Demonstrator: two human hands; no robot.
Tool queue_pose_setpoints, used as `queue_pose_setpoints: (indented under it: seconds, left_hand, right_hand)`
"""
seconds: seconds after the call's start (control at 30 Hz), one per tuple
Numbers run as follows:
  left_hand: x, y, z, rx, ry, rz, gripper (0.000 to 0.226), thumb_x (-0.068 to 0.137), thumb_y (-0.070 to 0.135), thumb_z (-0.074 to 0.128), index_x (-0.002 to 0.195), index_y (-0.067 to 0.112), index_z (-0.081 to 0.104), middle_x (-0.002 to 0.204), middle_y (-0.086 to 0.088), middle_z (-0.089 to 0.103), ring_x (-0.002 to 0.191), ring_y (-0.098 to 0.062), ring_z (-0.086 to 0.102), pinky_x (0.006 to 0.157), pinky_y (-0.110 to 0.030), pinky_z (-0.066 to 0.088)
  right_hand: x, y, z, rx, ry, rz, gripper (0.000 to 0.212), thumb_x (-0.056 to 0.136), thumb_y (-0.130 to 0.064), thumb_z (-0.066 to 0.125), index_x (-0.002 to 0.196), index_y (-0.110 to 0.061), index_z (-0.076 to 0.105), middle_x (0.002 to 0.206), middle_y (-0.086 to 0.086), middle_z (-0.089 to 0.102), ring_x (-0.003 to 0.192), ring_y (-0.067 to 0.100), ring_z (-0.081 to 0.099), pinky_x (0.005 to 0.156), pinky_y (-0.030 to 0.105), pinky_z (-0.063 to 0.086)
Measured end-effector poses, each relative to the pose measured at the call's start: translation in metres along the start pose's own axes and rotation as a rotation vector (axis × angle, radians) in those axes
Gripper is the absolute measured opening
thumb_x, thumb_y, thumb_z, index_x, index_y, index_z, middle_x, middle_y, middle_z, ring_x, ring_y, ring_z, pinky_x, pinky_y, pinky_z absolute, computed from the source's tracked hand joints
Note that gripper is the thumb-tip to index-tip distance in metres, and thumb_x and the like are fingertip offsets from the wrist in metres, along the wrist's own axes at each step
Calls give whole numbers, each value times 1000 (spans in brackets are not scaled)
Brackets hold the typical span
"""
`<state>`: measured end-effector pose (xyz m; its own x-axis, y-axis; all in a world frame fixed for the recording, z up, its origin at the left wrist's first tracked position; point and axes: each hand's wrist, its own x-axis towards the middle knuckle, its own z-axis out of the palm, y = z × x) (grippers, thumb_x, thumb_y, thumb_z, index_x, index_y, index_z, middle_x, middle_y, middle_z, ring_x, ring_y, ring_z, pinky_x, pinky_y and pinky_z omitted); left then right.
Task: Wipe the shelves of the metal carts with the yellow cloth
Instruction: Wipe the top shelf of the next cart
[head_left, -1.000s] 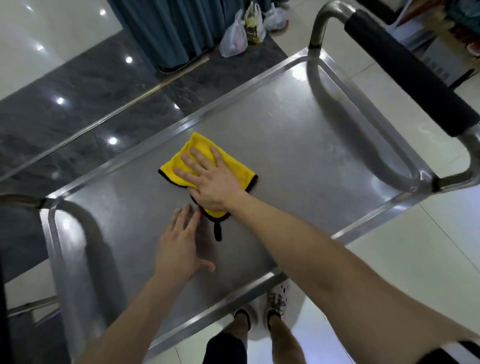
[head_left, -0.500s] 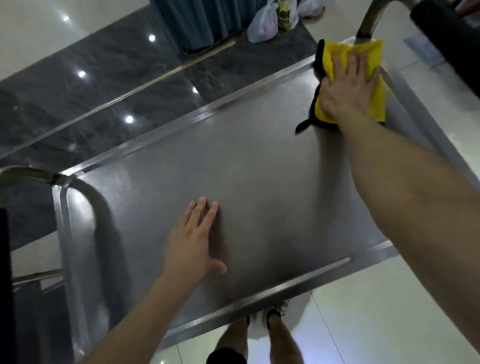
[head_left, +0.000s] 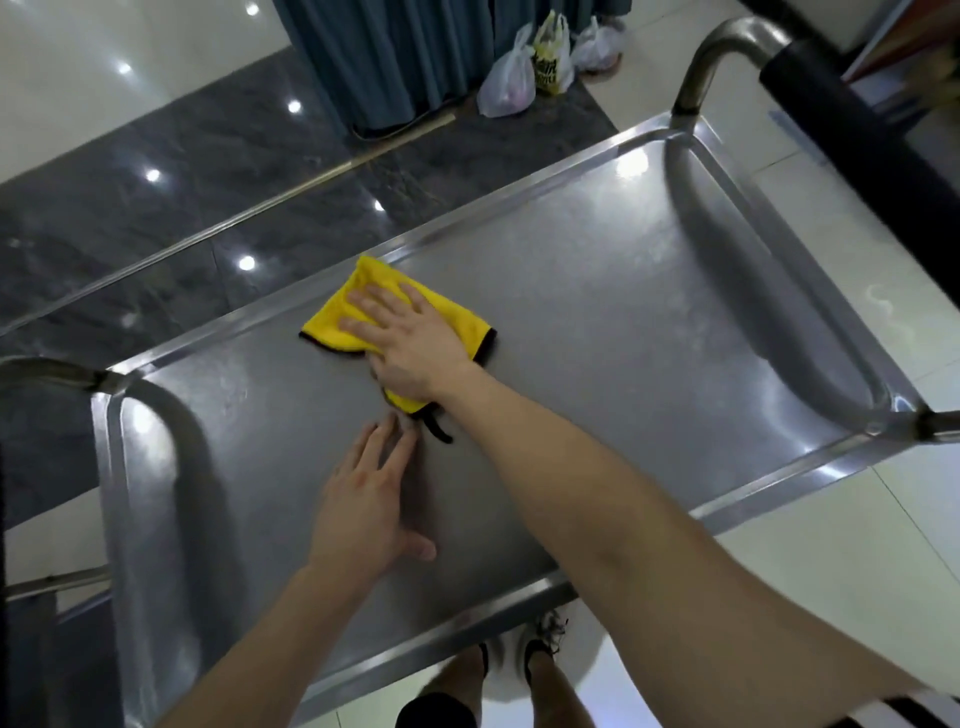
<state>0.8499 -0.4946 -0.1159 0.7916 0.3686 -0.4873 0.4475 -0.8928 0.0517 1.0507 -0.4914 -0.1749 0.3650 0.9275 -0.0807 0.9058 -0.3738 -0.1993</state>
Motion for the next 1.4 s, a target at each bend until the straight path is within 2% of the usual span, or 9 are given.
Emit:
queue_pose_setpoints:
  seconds: [0.27,0.37,0.53,0.73,0.8,0.97,1.17,1.27,1.4]
  left_hand:
    - [-2,-1,4,-48,-17,-9,157,60,71,95,173,38,-9,181,9,-15,168,-20,-10,135,-42,18]
    - [-1,-1,5,-46,-22,-17,156,61,72,93,172,40,-13,180,11,-19,168,-19,-14,134,-43,18]
    - [0,-2,6,-39,-12,-20,158,57,71,95,173,38,-7,182,9,-14,169,-20,-10,136,-41,17]
    - [0,2,2,-35,-42,-19,161,53,67,98,175,30,-1,183,0,-8,169,-25,-4,136,-38,11]
    - [1,3,1,-14,-53,-18,161,53,68,98,175,26,2,183,-2,-6,169,-25,-4,136,-37,8]
    - [0,3,-1,-49,-37,-13,162,50,66,100,175,29,4,183,-2,-2,169,-26,1,136,-39,13]
    - [-3,4,-1,-67,-30,-27,160,52,67,100,175,32,3,183,1,-4,169,-25,1,134,-37,14]
    - [-2,3,-1,-72,-35,-37,160,51,65,101,175,31,5,183,0,-2,169,-26,2,134,-39,15]
    - [-2,-1,0,-88,-31,-34,160,49,60,104,175,27,12,183,-3,4,169,-27,4,134,-42,18]
  right_hand:
    - [-56,253,-42,41,130,665,66,106,-51,32,169,-35,22,180,-1,9,165,21,4,132,52,5]
    - [-66,289,-46,55,107,766,70,100,-60,22,167,-39,20,180,-2,7,165,22,3,131,58,-2]
    - [-59,244,-42,-4,92,715,68,104,-59,23,169,-38,19,179,2,8,165,27,4,130,60,3]
    - [-62,39,-3,21,14,101,63,106,-50,37,167,-40,28,179,2,12,166,27,5,130,58,3]
    - [-68,-3,8,37,12,10,61,106,-47,37,167,-39,29,179,2,12,166,27,3,130,57,1]
    - [-90,50,4,45,48,99,62,106,-43,42,167,-40,28,179,-2,12,166,21,4,131,50,3]
    - [-179,202,-10,40,222,687,60,106,-45,40,165,-36,35,178,1,19,164,26,13,131,57,8]
    - [-166,153,-3,17,238,742,63,107,-43,40,167,-28,33,177,11,17,164,36,12,130,61,5]
    - [-160,11,32,45,189,337,64,104,-39,49,166,-28,36,177,11,18,164,35,12,129,62,8]
